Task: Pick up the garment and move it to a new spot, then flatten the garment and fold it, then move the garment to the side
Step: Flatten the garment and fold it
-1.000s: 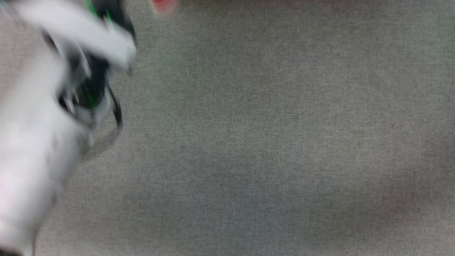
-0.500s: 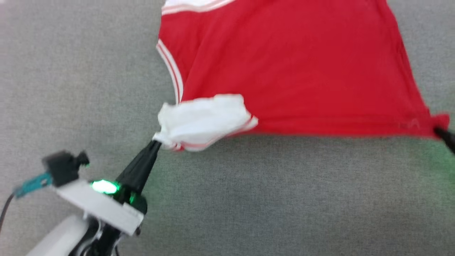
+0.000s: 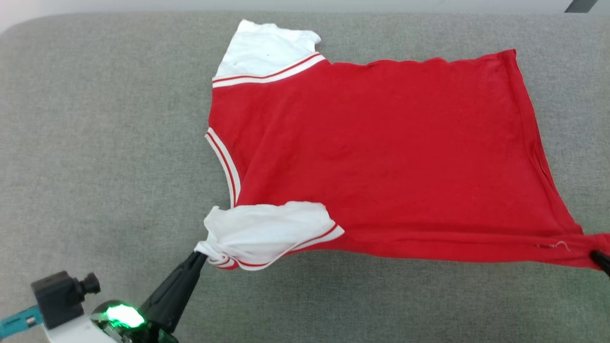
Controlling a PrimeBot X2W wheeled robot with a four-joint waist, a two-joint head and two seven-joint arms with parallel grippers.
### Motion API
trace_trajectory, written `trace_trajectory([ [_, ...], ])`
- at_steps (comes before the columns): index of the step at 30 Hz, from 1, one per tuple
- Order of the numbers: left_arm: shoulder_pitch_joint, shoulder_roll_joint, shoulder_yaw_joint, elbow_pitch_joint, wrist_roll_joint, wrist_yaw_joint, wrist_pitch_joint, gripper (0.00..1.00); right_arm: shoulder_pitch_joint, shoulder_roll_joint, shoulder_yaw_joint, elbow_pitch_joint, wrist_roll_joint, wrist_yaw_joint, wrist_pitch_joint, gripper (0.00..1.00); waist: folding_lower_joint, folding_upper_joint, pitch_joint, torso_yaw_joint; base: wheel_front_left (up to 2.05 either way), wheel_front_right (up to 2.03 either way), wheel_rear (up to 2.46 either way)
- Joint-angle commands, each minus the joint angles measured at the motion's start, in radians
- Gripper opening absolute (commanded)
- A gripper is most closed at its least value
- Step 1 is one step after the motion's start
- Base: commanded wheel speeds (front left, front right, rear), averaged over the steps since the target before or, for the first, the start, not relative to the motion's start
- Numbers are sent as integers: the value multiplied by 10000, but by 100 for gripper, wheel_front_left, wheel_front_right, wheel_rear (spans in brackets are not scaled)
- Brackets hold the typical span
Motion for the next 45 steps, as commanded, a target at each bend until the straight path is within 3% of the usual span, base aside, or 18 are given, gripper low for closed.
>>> trace_trajectory([
  [1,-63,12,58,-99,116,-44,-38,0,52,358,-457,-352,-247,-15,285,0,0,0,54,-29,0,0,0],
  [7,-1558,-313,-65,338,-43,-44,195,0,-1329,1442,-907,-822,-906,-15,1439,0,0,0,269,-109,0,0,0],
  [15,-4379,-1145,-349,2250,-650,-44,660,0,-4699,2431,-310,1091,-1524,-15,1991,0,0,0,802,-265,0,0,0],
  [24,-6143,-1831,-1057,5189,-719,-45,992,0,-6271,2459,576,3153,-1820,-16,1840,0,0,0,1260,-250,0,0,0],
  [35,-6941,-1842,-2656,7384,99,-33,994,0,-6876,2102,1944,4287,-1962,-16,946,0,0,0,1368,-269,0,0,0],
  [37,-7052,-1822,-2935,7705,221,-22,1012,52,-6942,2051,2185,4468,-1979,-16,723,0,0,0,1231,-261,0,0,0],
  [38,-7120,-1806,-3047,7857,266,-17,1027,96,-6979,2046,2269,4577,-1957,-16,614,18,0,0,1136,-246,0,0,0],
  [41,-7405,-1675,-3339,8048,338,-17,1044,100,-7051,1991,2382,4959,-1969,-16,191,100,0,0,782,-185,0,0,0],
  [45,-7832,-1200,-3709,8256,693,-19,1302,100,-6991,2011,2500,5371,-1995,-16,-342,100,0,0,324,-109,0,0,0],
])
